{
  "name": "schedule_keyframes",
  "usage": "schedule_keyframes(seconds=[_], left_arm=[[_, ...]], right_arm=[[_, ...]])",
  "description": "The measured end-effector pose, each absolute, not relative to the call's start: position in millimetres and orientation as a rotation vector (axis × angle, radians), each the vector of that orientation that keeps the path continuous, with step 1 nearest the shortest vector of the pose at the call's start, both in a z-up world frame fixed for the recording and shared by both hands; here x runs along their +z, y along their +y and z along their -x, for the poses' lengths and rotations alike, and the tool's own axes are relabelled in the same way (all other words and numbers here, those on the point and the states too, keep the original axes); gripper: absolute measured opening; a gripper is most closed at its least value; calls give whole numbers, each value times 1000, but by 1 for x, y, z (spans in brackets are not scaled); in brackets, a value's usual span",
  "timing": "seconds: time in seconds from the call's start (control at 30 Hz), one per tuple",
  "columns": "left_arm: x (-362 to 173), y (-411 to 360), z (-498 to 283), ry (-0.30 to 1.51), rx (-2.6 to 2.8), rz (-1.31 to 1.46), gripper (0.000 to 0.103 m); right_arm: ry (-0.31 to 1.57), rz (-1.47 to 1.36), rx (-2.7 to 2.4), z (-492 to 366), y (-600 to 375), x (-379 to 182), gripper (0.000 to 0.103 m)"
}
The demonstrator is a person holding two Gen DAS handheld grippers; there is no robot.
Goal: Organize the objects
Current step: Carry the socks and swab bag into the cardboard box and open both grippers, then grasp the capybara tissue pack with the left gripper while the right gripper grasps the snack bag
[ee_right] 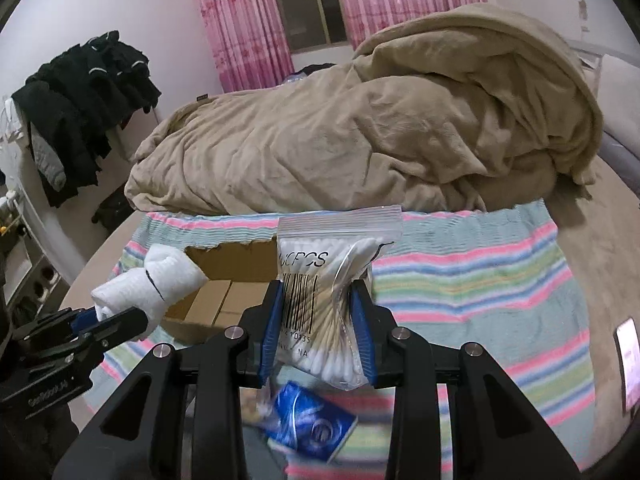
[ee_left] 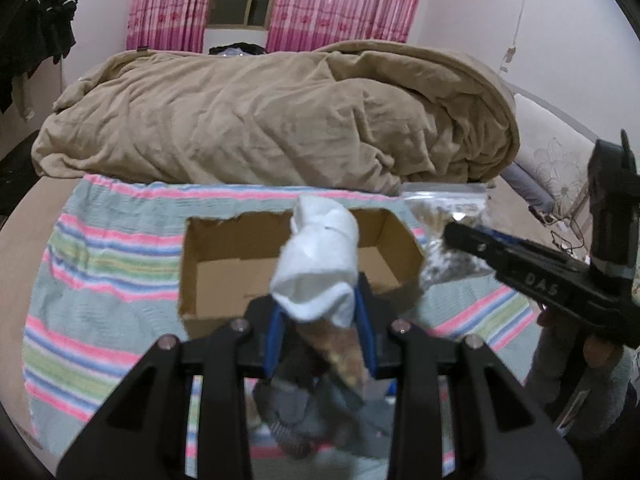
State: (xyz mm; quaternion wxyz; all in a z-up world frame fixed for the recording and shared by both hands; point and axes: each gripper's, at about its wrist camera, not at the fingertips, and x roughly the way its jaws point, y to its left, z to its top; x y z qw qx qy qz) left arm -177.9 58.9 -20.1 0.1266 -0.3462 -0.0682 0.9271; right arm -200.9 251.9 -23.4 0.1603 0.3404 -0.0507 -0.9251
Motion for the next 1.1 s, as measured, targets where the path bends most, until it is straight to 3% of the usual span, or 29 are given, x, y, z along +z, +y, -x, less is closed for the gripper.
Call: schedule_keyframes(seconds=[0.37,0.53,0.63,0.67,0.73,0.8,0.97,1.1], left_arm=[[-63,71,243,-250,2641,1097,33],[-87,73,259,-256,2594,1199,38],[-87,71,259,-254,2603,1215,40],[-85,70,257,-257,2605,1214,41],[-77,65,251,-263,2619,1200,46],[-66,60,241,-282,2630,1168,69],[-34,43,206,-290,2678,1081,70],[-13,28,175,-295,2706,1038,70]], right_arm=[[-85,-1096,-2573,254,231,-68,35],[-104,-1144,-2550,267,227,-84,37],[-115,-1148,-2544,267,227,-84,60],[-124,-1140,-2541,266,228,-83,63],[-123,-1125,-2550,260,228,-76,63],[-120,-1108,-2558,253,228,-69,65],[-109,-1038,-2572,222,226,-42,76],[-91,-986,-2579,194,220,-23,78]])
